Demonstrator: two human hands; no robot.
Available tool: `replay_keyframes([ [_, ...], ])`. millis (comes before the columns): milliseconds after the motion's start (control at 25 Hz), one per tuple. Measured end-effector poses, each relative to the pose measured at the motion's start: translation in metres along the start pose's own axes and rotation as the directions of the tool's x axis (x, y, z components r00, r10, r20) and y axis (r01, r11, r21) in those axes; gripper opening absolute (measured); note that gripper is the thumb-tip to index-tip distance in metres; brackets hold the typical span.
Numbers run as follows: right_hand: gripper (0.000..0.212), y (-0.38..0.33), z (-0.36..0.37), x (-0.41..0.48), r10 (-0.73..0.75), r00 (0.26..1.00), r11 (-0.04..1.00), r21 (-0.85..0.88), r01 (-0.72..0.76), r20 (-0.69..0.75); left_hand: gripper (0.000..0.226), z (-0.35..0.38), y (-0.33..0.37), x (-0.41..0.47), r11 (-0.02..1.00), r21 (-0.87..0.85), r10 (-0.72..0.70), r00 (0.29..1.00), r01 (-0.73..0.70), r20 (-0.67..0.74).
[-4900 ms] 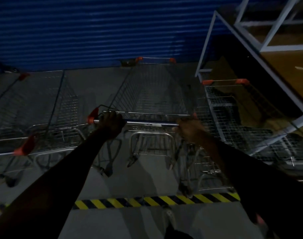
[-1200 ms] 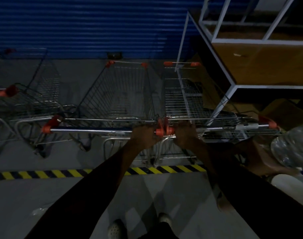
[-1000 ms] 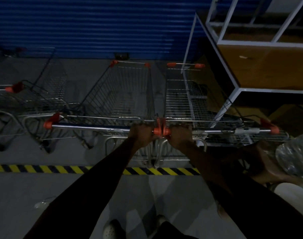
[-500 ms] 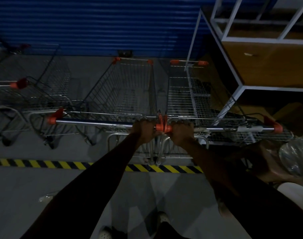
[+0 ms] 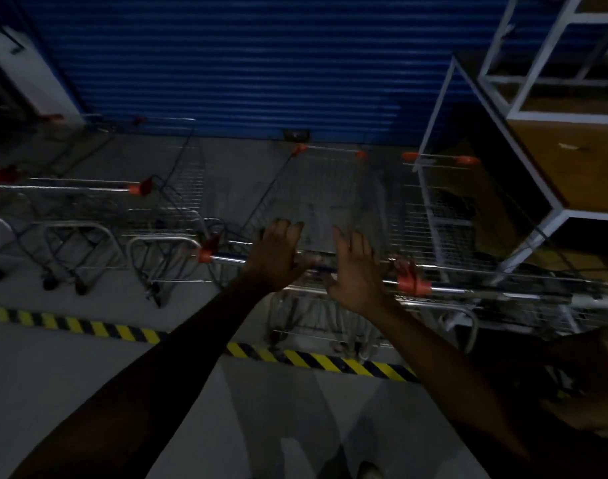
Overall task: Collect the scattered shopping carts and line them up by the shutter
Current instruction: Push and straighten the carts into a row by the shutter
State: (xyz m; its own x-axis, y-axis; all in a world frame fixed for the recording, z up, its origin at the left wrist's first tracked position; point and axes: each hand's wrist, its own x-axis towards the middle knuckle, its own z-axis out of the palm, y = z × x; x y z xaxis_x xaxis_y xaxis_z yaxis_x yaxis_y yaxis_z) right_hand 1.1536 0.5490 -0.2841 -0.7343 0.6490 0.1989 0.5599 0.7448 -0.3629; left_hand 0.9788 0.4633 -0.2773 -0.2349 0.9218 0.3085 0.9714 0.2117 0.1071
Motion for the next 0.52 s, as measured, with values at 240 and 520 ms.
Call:
replay_keyframes([
  [240, 0.090, -0.175, 0.030, 0.072, -0.213, 0.962, 0.966, 0.113, 0.233, -0.169, 0.075, -0.105, -0.163, -0.061, 0.979, 0.123, -0.130, 0.965, 0.161, -0.227],
  [520, 0.086, -0.340, 0.067, 0.130, -0.395, 0.877, 0.861, 0.223, 0.457, -0.273, 0.074, -0.190, -0.304, -0.142, 0.898, 0.174, -0.333, 0.883, 0.404, -0.331],
])
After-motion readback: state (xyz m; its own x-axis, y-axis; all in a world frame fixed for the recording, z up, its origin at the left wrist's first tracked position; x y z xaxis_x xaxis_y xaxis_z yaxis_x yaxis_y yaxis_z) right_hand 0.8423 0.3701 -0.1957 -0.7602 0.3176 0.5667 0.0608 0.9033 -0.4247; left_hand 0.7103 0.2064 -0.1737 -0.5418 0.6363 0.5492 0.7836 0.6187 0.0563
